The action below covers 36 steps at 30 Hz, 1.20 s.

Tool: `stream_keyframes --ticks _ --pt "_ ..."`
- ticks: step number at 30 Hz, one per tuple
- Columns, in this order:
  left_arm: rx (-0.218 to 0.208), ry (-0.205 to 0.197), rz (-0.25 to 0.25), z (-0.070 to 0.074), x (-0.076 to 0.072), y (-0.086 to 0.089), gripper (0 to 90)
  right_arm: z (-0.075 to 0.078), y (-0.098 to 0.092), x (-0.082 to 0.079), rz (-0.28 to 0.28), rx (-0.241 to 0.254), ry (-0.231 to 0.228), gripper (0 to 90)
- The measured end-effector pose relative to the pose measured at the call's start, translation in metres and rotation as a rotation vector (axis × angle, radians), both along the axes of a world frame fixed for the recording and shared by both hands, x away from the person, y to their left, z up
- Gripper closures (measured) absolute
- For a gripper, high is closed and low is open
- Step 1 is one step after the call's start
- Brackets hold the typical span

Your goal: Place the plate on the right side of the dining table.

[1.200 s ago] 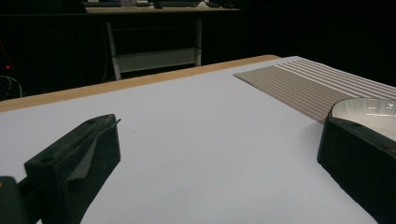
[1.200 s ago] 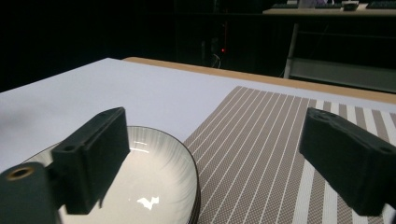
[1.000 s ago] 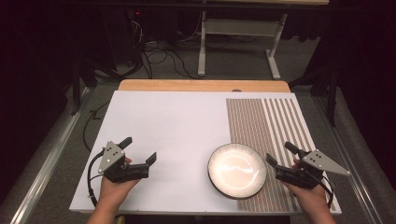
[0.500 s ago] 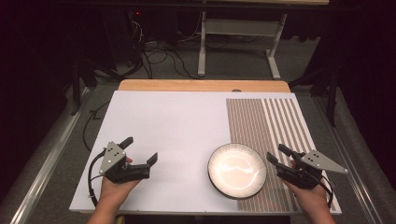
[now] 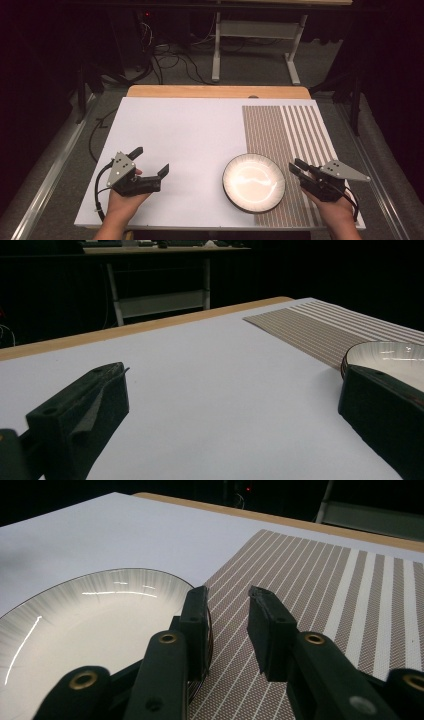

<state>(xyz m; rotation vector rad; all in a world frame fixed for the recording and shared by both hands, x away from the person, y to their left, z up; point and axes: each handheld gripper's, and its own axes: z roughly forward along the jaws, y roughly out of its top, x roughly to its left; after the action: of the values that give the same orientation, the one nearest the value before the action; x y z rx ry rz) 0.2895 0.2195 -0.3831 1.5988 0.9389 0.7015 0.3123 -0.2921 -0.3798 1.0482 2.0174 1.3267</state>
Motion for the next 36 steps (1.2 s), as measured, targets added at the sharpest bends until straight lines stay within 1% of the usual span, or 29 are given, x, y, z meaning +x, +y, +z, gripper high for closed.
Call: stream_keyframes --ticks 5,6,7,8,11,14,18,22,25,32,36 --pt "0.001 0.001 0.004 0.000 0.000 0.000 0.7 -0.002 -0.001 0.002 0.030 -0.007 0.032 79.6" --pt "0.000 0.001 0.004 0.000 0.000 0.000 0.7 -0.002 -0.001 0.002 0.032 -0.008 0.031 81.0" --pt "0.002 0.001 0.004 0.000 0.000 0.001 0.7 -0.001 0.000 0.001 0.034 -0.011 0.037 84.9" --pt "0.002 0.001 0.004 0.000 0.000 0.001 0.7 -0.001 0.000 0.001 0.034 -0.011 0.037 84.9" --pt "0.002 0.000 0.003 0.000 0.000 0.001 0.7 -0.001 -0.001 0.001 0.050 -0.020 0.050 90.0" --pt "0.002 0.000 0.001 0.000 0.000 0.001 0.7 0.000 -0.001 0.001 0.061 -0.020 0.074 90.0" --pt "0.002 0.000 0.000 0.001 -0.001 0.001 0.7 -0.001 -0.002 0.000 0.064 -0.025 0.087 90.0" --pt "0.001 0.000 -0.001 0.000 0.000 0.001 0.7 -0.003 -0.005 0.000 0.067 -0.016 0.106 90.0" --pt "-0.001 -0.001 -0.003 0.000 0.000 0.000 0.7 -0.006 -0.004 0.000 0.073 -0.028 0.121 90.0" --pt "0.003 0.000 -0.006 0.000 -0.001 -0.001 0.7 -0.011 0.002 0.001 0.108 -0.060 0.153 90.0" --pt "0.005 -0.001 -0.006 0.000 -0.001 0.000 0.7 -0.012 0.002 0.002 0.112 -0.058 0.166 90.0"
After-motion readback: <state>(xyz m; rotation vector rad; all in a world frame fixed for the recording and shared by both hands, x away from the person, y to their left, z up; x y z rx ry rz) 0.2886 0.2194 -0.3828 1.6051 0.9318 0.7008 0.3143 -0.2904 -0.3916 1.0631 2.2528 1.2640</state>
